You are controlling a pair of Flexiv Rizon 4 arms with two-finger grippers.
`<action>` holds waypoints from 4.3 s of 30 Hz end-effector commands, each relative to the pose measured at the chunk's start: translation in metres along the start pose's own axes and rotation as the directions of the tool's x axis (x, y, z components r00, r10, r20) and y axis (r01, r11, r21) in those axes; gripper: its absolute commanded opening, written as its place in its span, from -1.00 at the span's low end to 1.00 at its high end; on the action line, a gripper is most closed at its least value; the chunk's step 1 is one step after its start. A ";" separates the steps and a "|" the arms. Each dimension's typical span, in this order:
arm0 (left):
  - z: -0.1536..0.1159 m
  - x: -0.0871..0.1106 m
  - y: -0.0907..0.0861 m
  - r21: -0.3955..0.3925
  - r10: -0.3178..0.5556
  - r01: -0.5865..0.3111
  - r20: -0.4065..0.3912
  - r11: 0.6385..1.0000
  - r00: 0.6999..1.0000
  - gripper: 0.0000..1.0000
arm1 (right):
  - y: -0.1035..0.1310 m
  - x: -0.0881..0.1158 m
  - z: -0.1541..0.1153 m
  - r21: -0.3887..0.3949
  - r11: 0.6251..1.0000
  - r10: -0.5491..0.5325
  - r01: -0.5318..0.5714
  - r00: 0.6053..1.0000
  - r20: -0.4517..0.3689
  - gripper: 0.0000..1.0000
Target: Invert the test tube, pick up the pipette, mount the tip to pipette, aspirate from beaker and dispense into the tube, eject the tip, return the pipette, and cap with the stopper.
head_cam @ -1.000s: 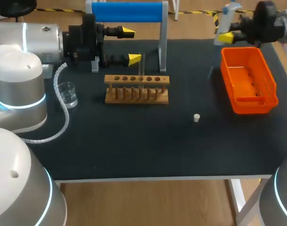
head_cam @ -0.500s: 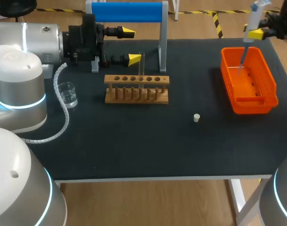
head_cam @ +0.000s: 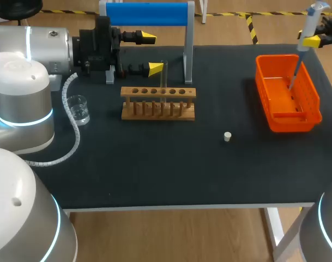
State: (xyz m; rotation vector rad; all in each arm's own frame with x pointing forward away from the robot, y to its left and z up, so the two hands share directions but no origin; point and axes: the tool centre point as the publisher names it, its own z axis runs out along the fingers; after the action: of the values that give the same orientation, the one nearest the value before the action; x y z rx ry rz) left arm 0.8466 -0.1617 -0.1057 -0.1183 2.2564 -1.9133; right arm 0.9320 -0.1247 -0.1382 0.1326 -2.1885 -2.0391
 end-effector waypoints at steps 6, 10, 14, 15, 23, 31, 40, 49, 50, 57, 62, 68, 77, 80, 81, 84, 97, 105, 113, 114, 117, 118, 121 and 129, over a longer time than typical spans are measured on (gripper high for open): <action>0.001 0.000 0.000 0.001 0.001 -0.001 0.003 1.000 1.000 1.00 | -0.016 -0.007 -0.012 -0.020 1.000 -0.003 0.003 1.000 -0.007 -1.00; 0.001 0.000 0.000 0.001 0.001 -0.001 0.003 1.000 1.000 1.00 | -0.019 -0.007 -0.014 -0.022 1.000 -0.008 0.007 1.000 -0.009 -1.00; 0.001 0.000 0.000 0.001 0.001 -0.001 0.003 1.000 1.000 1.00 | -0.020 -0.008 -0.016 -0.023 1.000 -0.013 0.013 1.000 -0.007 -1.00; 0.001 0.000 0.000 0.001 0.001 -0.001 0.003 1.000 1.000 1.00 | -0.020 -0.008 -0.017 -0.024 1.000 -0.015 0.015 1.000 -0.006 -1.00; 0.001 0.000 0.000 0.001 0.001 -0.001 0.003 1.000 1.000 1.00 | -0.014 -0.013 -0.027 -0.030 0.999 -0.029 0.029 1.000 0.009 -1.00; 0.001 0.000 0.000 0.001 0.001 -0.001 0.003 1.000 1.000 1.00 | 0.003 -0.015 -0.031 -0.005 0.998 -0.057 0.057 0.998 0.005 -1.00; 0.001 0.000 0.000 0.001 0.001 -0.001 0.003 1.000 1.000 1.00 | -0.001 -0.016 -0.032 -0.014 0.997 -0.082 0.082 0.997 -0.006 -1.00; 0.001 0.000 0.000 0.001 0.001 -0.001 0.003 1.000 1.000 1.00 | -0.005 -0.014 -0.036 -0.049 0.993 -0.107 0.107 0.994 -0.003 -1.00; 0.001 0.000 0.000 0.001 0.001 -0.001 0.003 1.000 1.000 1.00 | -0.005 -0.014 -0.036 -0.048 0.993 -0.108 0.107 0.994 -0.002 -1.00; 0.001 0.000 0.000 0.001 0.001 -0.001 0.003 1.000 1.000 1.00 | -0.006 -0.013 -0.036 -0.050 0.992 -0.113 0.112 0.994 -0.001 -1.00; 0.001 0.000 0.000 0.001 0.001 -0.001 0.003 1.000 1.000 1.00 | -0.006 -0.013 -0.036 -0.050 0.992 -0.113 0.112 0.994 -0.001 -1.00; 0.001 0.000 0.000 0.001 0.001 -0.001 0.003 1.000 1.000 1.00 | -0.006 -0.013 -0.036 -0.050 0.992 -0.113 0.112 0.994 -0.001 -1.00; 0.001 0.000 0.000 0.001 0.001 -0.001 0.003 1.000 1.000 1.00 | -0.006 -0.013 -0.036 -0.050 0.992 -0.113 0.112 0.994 -0.001 -1.00; 0.001 0.000 0.000 0.001 0.001 -0.001 0.003 1.000 1.000 1.00 | -0.006 -0.013 -0.036 -0.050 0.992 -0.113 0.112 0.994 -0.001 -1.00; 0.001 0.000 0.000 0.001 0.001 -0.001 0.003 1.000 1.000 1.00 | -0.006 -0.013 -0.036 -0.050 0.992 -0.113 0.112 0.994 -0.001 -1.00; 0.001 0.000 0.000 0.001 0.001 -0.001 0.003 1.000 1.000 1.00 | -0.006 -0.013 -0.036 -0.050 0.992 -0.113 0.112 0.994 -0.001 -1.00; 0.128 -0.007 -0.051 -0.044 -0.046 0.044 -0.050 0.998 0.998 1.00 | -0.006 -0.013 -0.036 -0.050 0.992 -0.113 0.112 0.994 -0.001 -1.00; 0.195 -0.008 -0.068 -0.066 -0.063 0.060 -0.052 0.996 0.997 1.00 | -0.006 -0.013 -0.036 -0.050 0.992 -0.113 0.112 0.994 -0.001 -1.00; 0.254 -0.007 -0.085 -0.061 -0.056 0.051 -0.087 0.997 0.995 1.00 | -0.006 -0.013 -0.036 -0.050 0.992 -0.113 0.112 0.994 -0.001 -1.00; 0.261 -0.007 -0.087 -0.060 -0.056 0.051 -0.092 0.997 0.994 1.00 | -0.006 -0.013 -0.036 -0.050 0.992 -0.113 0.112 0.994 -0.001 -1.00; 0.281 -0.006 -0.094 -0.058 -0.053 0.047 -0.107 0.997 0.993 1.00 | -0.006 -0.013 -0.036 -0.050 0.992 -0.113 0.112 0.994 -0.001 -1.00; 0.286 -0.006 -0.096 -0.060 -0.052 0.045 -0.110 0.997 0.993 1.00 | -0.006 -0.013 -0.036 -0.050 0.992 -0.113 0.112 0.994 -0.001 -1.00; 0.291 -0.006 -0.098 -0.062 -0.049 0.042 -0.124 0.997 0.991 1.00 | -0.006 -0.013 -0.036 -0.050 0.992 -0.113 0.112 0.994 -0.001 -1.00; 0.291 -0.006 -0.098 -0.062 -0.049 0.042 -0.124 0.997 0.991 -1.00 | -0.006 -0.013 -0.036 -0.050 0.992 -0.113 0.112 0.994 -0.001 -1.00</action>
State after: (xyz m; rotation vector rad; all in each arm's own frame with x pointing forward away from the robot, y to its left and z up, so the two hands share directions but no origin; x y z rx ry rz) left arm 0.8995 -0.4423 -0.0506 -0.0553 2.4159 -1.9290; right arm 0.9477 -0.1560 -0.1418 0.2487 -2.1765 -2.1545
